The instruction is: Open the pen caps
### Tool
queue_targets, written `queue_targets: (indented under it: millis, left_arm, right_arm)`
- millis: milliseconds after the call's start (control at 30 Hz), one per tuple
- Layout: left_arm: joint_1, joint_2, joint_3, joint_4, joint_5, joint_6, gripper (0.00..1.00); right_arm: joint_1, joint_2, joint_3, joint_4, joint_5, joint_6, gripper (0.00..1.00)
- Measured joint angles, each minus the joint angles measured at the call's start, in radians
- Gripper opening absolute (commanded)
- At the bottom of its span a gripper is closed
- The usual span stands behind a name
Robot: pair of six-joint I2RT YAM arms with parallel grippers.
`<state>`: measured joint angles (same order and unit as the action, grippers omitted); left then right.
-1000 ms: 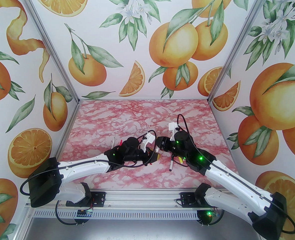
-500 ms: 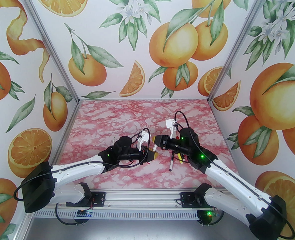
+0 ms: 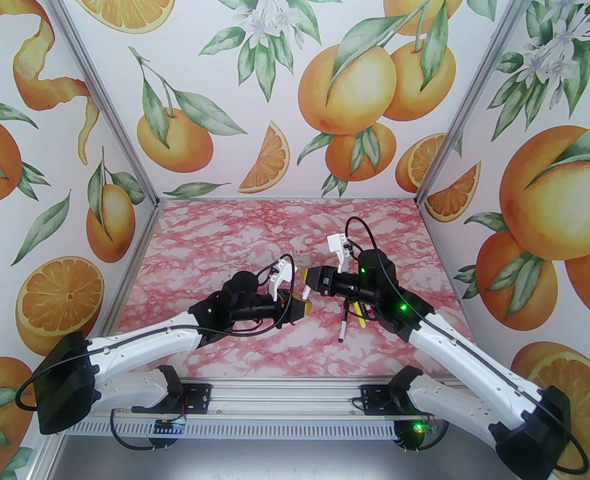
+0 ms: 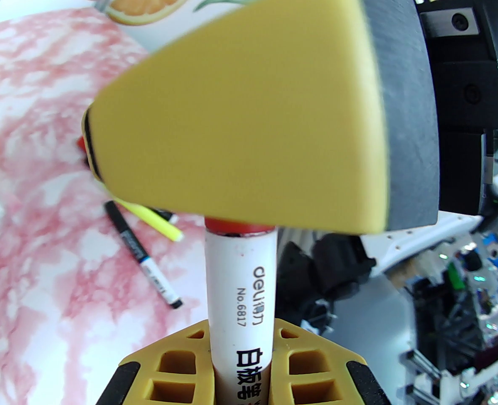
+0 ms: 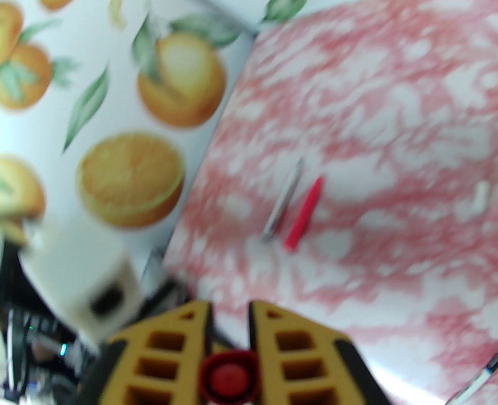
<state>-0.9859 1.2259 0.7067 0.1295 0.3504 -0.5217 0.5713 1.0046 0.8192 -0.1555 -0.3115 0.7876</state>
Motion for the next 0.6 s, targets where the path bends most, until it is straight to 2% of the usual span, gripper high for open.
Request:
queue_targets:
  millis: [133,233,433,600]
  left_arm:
    - [-0.067,0.001,0.022,-0.146,-0.124,0.042,0.00]
    - [-0.078,0.001,0.031,-0.186,-0.190,0.057,0.00]
    - [-0.077,-0.028,0.022,-0.185,-0.223,0.056,0.00]
    - [-0.066,-0.089,0.007,-0.185,-0.235,0.052,0.00]
  right_arm:
    - [-0.020,0.010,0.035,-0.011,0.150,0.018,0.09]
    - [-0.020,0.011,0.047,-0.029,0.212,0.020,0.10]
    - [-0.023,0.031,0.073,-0.064,0.229,-0.027,0.12]
    - [-0.039,0.071,0.106,-0.173,0.223,-0.128,0.12]
